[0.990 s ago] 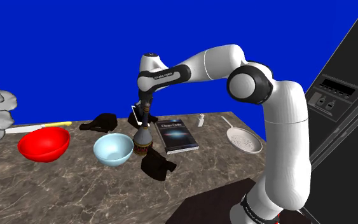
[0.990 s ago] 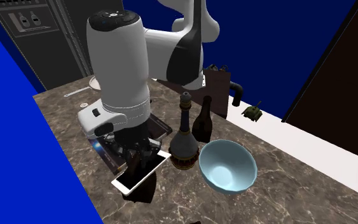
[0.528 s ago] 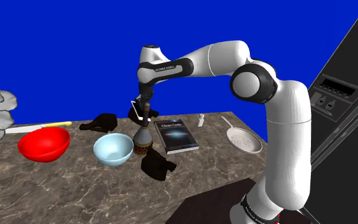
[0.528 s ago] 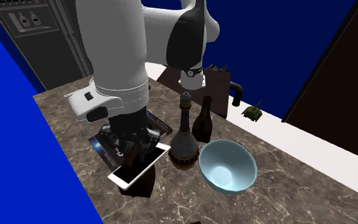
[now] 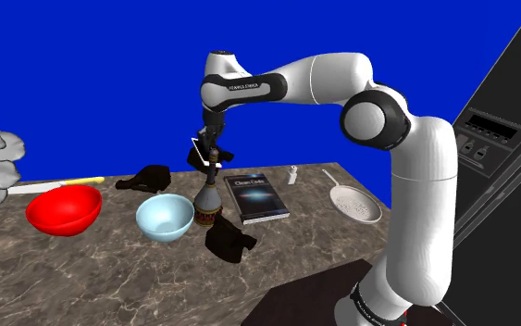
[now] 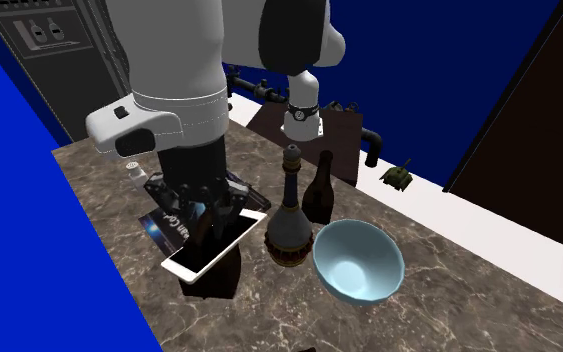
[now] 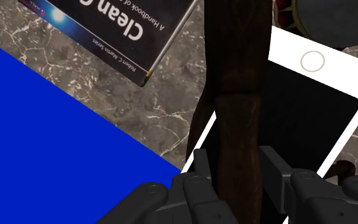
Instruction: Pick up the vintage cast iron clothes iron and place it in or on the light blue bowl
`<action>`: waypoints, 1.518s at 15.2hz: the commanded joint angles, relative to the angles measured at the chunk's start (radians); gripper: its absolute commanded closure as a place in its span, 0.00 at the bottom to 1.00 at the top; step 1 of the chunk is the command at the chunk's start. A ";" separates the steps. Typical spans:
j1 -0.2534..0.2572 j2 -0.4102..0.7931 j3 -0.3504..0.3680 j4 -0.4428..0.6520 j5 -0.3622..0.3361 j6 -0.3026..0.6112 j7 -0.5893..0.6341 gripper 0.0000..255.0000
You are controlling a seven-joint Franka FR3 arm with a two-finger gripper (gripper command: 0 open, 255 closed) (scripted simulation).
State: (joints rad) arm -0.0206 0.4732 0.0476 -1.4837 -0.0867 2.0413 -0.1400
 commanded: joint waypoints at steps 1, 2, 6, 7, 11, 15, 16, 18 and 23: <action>0.000 -0.009 0.000 0.017 0.001 -0.025 -0.002 1.00; 0.000 -0.012 0.001 0.026 0.002 -0.037 -0.003 1.00; 0.000 -0.021 0.001 0.067 0.003 -0.086 -0.006 1.00; 0.001 -0.022 0.001 0.078 0.004 -0.099 -0.007 1.00; 0.028 -0.054 0.011 0.057 -0.002 -0.112 0.031 1.00; 0.084 -0.103 0.033 0.003 -0.014 -0.113 0.112 1.00; 0.098 -0.112 0.039 -0.006 -0.017 -0.114 0.132 1.00; 0.125 -0.129 0.051 -0.021 -0.023 -0.120 0.173 1.00; 0.196 -0.154 0.083 -0.033 -0.038 -0.141 0.277 1.00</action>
State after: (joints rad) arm 0.1591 0.3149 0.1237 -1.5271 -0.1210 1.9070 0.1137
